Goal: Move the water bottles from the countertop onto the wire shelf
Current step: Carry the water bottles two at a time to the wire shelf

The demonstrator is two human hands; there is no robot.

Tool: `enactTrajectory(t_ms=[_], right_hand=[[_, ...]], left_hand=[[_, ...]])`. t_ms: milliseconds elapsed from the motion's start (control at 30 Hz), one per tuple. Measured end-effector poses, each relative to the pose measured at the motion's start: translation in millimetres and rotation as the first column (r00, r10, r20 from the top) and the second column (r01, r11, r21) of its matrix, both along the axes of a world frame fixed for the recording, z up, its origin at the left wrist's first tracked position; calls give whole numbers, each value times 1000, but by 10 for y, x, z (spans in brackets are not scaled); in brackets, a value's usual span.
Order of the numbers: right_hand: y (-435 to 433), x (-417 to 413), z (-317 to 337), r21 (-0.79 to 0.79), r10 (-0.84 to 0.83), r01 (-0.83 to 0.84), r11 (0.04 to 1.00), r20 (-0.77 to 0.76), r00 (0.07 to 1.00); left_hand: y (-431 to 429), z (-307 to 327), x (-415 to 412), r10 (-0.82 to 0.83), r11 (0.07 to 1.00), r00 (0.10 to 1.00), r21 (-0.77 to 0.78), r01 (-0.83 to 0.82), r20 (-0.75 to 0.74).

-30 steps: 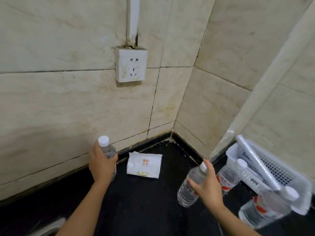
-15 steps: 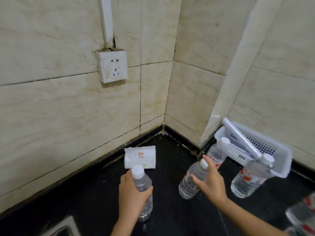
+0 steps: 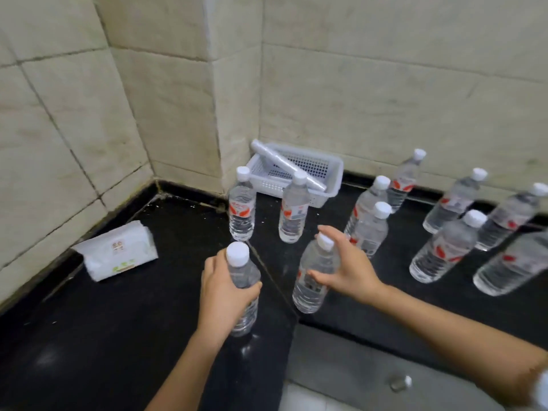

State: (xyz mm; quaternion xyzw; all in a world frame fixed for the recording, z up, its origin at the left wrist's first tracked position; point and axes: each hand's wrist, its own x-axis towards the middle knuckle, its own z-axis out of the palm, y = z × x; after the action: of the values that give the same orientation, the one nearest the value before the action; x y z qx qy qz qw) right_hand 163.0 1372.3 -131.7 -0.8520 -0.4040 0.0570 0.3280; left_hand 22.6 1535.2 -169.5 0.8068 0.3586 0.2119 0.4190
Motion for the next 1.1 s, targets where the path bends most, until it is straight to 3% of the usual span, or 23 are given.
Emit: enactTrajectory(t_ms=[367,633,733,933,1100], right_hand=[[-2393,-67,-63,25,-394,394,919,-12,919],[-4513,-547,-99,-26,-595,597,802,47,802],[-5153,-750,-108,27,-701,701,712,-13,713],[-6131,-1041,-240,201,-874,887,416,-179,451],[-6734,-1091,-366,169,-928,936,308,-162,335]], left_hand=[[-1896,182,724,-397,917,917,57,395,28],[-4007,82,796,-642,764,765,-52,644,53],[-4707,62,814,-721,684,690,-98,723,61],[-5788,97,980,-860,498,506,-108,861,67],[-6459,-7,1274,-912,403,408,-100,910,37]])
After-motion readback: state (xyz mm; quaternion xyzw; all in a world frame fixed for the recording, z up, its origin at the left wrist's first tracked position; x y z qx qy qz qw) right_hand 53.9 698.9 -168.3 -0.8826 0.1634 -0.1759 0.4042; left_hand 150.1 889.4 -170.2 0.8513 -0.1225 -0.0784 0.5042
